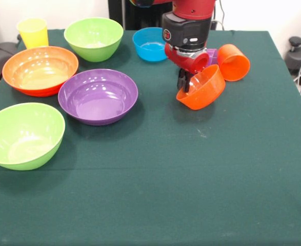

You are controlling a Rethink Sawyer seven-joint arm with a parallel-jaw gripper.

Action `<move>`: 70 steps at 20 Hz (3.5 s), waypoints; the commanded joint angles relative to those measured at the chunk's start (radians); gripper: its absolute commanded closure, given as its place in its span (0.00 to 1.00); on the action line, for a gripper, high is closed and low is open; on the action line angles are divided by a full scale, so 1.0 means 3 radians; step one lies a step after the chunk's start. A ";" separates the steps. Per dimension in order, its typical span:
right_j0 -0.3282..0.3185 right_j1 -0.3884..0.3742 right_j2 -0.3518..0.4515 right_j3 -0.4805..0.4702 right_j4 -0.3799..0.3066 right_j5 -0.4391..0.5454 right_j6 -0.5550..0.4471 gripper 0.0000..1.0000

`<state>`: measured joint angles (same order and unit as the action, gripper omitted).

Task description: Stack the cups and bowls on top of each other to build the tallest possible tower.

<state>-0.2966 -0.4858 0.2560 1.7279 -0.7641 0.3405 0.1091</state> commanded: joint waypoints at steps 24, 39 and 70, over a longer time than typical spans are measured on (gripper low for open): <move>0.0075 0.0259 0.0055 -0.0004 -0.0186 0.0176 0.0379 1.00; 0.0301 0.0072 -0.0076 0.0217 -0.0169 0.0039 0.0580 0.00; 0.0122 -0.1674 0.0489 0.0884 0.0810 0.0915 0.0021 0.00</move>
<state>-0.2217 -0.8629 0.2827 1.9397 -0.5813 0.4801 0.1091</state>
